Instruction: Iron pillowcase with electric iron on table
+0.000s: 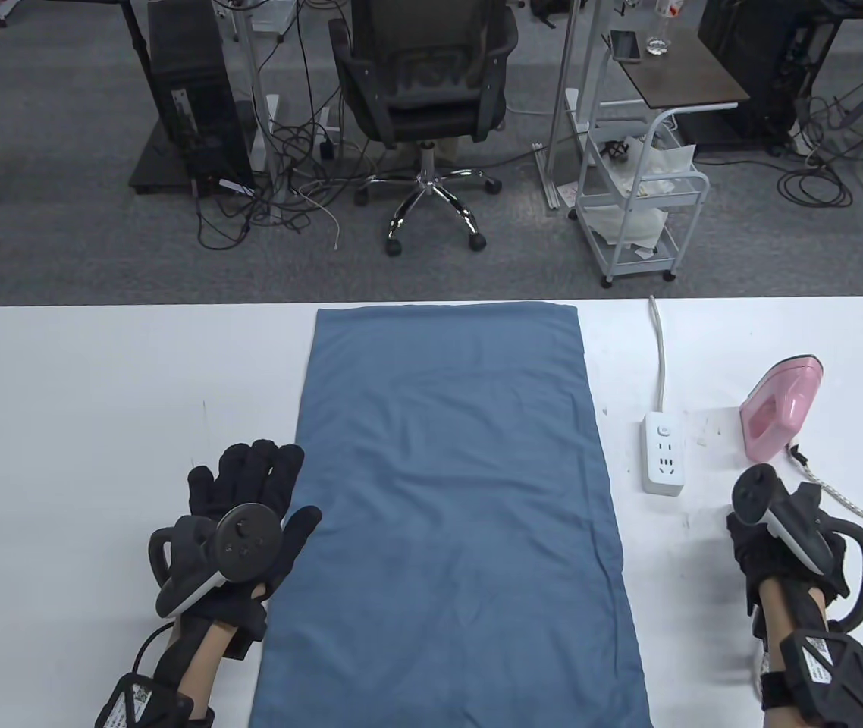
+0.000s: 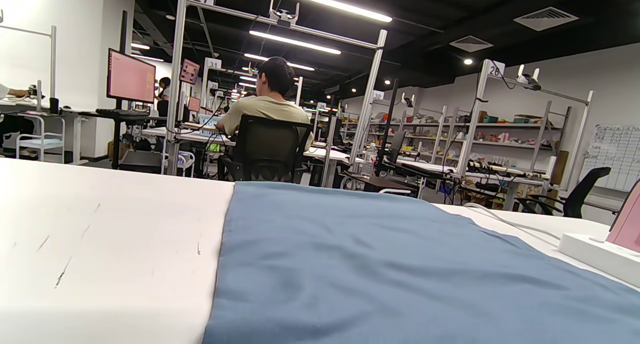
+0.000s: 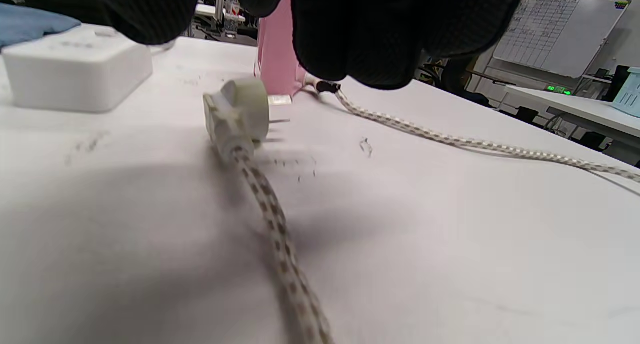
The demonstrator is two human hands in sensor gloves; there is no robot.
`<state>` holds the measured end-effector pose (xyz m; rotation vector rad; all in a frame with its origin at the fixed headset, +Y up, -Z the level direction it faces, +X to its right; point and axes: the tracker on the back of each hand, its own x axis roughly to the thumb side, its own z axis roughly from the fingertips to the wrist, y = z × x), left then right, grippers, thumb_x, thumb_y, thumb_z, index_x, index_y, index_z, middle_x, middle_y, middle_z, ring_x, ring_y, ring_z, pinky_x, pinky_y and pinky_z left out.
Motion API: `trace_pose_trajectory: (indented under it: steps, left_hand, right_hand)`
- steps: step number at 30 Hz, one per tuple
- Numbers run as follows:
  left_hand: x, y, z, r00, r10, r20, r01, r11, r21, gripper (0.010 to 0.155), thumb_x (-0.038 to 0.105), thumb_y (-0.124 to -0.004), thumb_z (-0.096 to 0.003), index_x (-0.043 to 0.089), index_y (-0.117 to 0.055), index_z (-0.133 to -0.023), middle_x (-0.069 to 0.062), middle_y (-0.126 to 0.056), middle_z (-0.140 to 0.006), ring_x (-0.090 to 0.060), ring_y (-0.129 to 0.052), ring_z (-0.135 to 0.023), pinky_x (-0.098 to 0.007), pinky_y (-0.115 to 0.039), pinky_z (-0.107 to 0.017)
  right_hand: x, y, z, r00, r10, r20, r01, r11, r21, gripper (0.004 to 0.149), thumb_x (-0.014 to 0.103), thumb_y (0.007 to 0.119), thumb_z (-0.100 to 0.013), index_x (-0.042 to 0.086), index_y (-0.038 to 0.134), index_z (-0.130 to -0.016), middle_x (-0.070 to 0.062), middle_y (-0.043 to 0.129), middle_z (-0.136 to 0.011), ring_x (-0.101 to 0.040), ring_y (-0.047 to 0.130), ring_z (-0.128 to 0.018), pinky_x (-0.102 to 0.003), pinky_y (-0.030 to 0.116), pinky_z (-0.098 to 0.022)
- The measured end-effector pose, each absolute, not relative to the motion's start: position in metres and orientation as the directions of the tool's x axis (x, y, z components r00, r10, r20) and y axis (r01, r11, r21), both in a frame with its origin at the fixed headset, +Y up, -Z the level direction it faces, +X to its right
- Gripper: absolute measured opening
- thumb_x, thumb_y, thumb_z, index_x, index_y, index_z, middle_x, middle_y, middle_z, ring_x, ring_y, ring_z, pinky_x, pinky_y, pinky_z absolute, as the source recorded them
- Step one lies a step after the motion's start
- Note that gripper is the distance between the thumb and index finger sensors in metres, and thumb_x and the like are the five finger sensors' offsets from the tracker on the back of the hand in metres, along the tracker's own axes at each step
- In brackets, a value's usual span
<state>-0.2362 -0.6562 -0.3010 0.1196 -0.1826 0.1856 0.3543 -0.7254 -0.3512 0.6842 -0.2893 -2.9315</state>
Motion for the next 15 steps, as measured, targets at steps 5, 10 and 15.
trace_pose_trajectory:
  steps: [5,10,15]
  left_hand:
    - [-0.238,-0.656,-0.3,0.967,0.174,0.184,-0.195,0.975,0.103,0.075,0.062,-0.057,-0.0511,0.034,-0.026,-0.113,-0.007,-0.032,-0.122,-0.04,-0.03,-0.114,-0.071,-0.027,-0.078]
    - [-0.239,-0.656,-0.3,0.968,0.174,0.18,-0.194,0.976,0.098,0.075,0.062,-0.057,-0.0512,0.034,-0.027,-0.113,-0.008,-0.032,-0.122,-0.04,-0.03,-0.114,-0.072,-0.028,-0.078]
    - [-0.24,-0.655,-0.3,0.967,0.177,0.185,-0.199,0.974,0.11,0.074,0.062,-0.057,-0.0511,0.033,-0.028,-0.113,-0.007,-0.034,-0.122,-0.04,-0.031,-0.114,-0.071,-0.029,-0.078]
  right_hand:
    - [0.349,-0.744,-0.362,-0.883,-0.219,-0.416,0.107,-0.956,0.275,0.075,0.05,0.069,-0.051,0.025,0.029,-0.111,-0.011,0.082,-0.093,-0.032,0.089,-0.068,-0.053,0.075,-0.057]
    - [0.347,-0.756,-0.369,-0.87,-0.253,-0.423,0.133,-0.947,0.292,0.076,0.048,0.072,-0.051,0.026,0.029,-0.11,-0.007,0.084,-0.089,-0.029,0.091,-0.064,-0.051,0.078,-0.055]
    - [0.348,-0.76,-0.371,-0.863,-0.261,-0.432,0.157,-0.952,0.262,0.077,0.042,0.079,-0.048,0.026,0.033,-0.108,-0.002,0.086,-0.083,-0.022,0.092,-0.061,-0.047,0.08,-0.054]
